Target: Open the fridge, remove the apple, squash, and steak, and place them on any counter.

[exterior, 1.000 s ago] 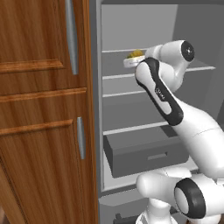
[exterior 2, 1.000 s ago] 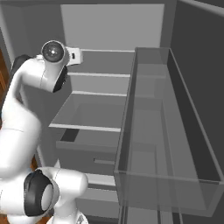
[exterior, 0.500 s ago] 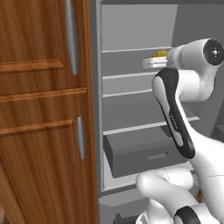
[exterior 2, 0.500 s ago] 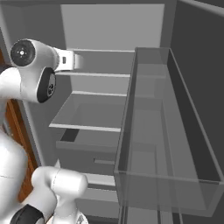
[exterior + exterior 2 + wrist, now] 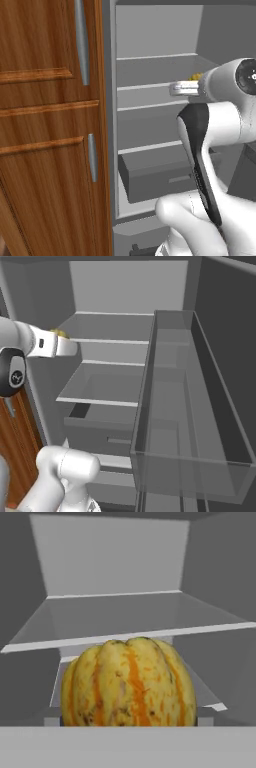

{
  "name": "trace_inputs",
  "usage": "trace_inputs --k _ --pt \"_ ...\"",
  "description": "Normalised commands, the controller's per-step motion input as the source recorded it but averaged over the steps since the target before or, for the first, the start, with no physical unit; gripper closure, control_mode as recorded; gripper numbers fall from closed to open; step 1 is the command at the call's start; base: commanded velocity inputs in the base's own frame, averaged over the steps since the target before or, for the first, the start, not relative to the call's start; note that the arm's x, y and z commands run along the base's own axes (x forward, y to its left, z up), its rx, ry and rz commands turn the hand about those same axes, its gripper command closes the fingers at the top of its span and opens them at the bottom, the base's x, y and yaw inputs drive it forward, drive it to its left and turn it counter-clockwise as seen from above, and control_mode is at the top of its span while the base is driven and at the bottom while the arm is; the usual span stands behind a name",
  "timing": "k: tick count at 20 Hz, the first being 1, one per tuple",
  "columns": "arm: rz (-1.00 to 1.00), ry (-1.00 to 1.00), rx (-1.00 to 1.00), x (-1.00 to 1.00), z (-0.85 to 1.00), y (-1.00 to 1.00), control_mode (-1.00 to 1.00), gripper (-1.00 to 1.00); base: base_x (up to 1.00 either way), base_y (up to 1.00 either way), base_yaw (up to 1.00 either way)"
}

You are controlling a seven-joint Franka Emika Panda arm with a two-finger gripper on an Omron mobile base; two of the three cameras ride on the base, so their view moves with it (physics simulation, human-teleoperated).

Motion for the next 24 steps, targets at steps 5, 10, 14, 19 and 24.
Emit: trace_inputs --k 5,10,14,19,24 --pt "0.13 0.12 0.00 -0.33 -0.14 -0.02 -1.00 1.00 0.00 0.00 0.00" --pt "0.13 0.13 -0.01 -0.39 -0.20 0.00 1.00 1.00 -0.12 0.00 0.01" --pt "0.00 0.00 0.00 0.00 0.00 0.00 1.00 1.00 -0.85 -0.16 -0.05" --pt "0.00 0.00 0.00 0.00 0.00 0.00 1.00 1.00 -1.00 -0.50 -0.11" --pt "0.00 0.00 0.00 0.00 0.00 0.00 1.00 1.00 -1.00 -0.63 -0.14"
